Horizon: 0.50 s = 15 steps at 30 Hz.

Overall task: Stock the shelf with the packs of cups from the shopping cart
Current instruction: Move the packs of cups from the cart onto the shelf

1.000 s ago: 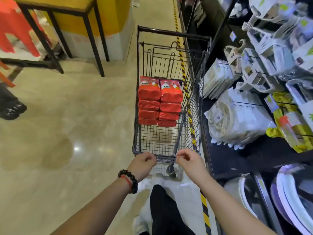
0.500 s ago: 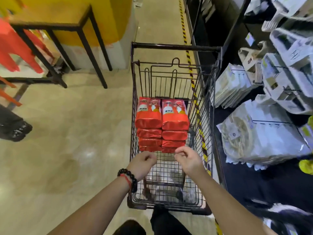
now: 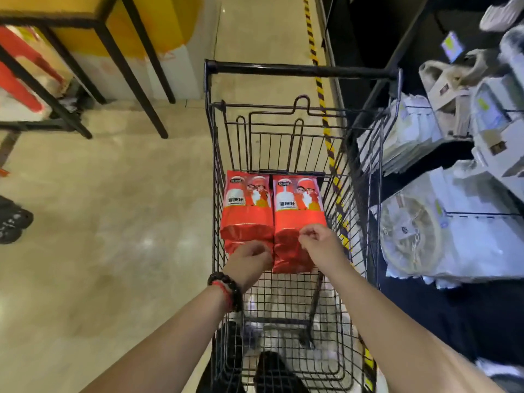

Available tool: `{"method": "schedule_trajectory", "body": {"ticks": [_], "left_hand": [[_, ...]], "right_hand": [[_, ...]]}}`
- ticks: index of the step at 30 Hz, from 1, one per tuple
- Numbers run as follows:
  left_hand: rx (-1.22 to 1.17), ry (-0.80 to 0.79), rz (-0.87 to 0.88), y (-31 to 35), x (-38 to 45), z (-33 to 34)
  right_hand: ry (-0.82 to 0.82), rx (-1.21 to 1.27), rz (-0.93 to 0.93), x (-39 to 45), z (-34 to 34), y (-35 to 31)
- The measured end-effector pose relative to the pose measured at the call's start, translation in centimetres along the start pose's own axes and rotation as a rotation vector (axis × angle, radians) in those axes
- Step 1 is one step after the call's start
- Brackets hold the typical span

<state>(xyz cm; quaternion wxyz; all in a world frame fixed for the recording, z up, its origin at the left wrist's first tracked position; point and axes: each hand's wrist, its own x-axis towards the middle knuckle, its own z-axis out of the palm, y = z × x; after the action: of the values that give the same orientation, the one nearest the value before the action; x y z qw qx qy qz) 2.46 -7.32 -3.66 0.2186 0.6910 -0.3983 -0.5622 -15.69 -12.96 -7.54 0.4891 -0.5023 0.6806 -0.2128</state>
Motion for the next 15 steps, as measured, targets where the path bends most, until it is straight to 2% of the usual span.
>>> {"method": "schedule_trajectory", "body": {"ticks": [4,8,12,15], "left_hand": [[-0.051,0.016,-0.052,-0.1,3.6,-0.5],[-0.085,0.008,-0.103,-0.2,6.4,-0.8],[-0.137,-0.004,-0.121,-0.1,8.0,-0.9],[-0.151,0.006,-0.131,-0.4,8.9,-1.2]], "right_hand": [[0.052,-0.017,0.035,5.0,0.6,-0.1],[0.159,-0.139,0.074,9.7,0.3,0.5],[0.248,-0.198,0.193,13.9,-0.1,1.6],[0.133,-0.106,0.383,16.2,-0.4,3.0]]}}
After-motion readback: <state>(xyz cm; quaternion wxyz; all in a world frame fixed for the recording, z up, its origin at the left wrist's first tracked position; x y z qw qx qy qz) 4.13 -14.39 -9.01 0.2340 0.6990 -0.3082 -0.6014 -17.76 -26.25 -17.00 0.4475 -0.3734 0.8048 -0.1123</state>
